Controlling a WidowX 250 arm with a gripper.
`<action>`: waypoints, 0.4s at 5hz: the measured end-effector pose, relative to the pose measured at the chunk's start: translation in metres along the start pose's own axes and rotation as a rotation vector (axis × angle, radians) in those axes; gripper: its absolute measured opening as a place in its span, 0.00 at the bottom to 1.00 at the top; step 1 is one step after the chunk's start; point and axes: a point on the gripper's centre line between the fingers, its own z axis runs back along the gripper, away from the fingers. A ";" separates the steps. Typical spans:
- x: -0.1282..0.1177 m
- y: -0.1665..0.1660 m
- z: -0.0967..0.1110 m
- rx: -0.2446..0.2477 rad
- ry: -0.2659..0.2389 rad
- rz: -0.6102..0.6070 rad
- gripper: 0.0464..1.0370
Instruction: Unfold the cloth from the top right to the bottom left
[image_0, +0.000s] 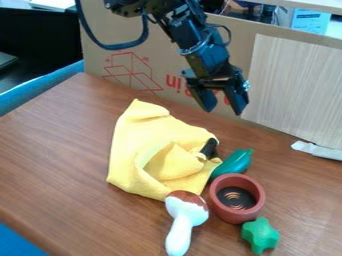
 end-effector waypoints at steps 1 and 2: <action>-0.007 0.004 -0.011 -0.002 0.034 0.017 0.96; -0.012 0.009 -0.014 0.014 0.061 0.022 0.96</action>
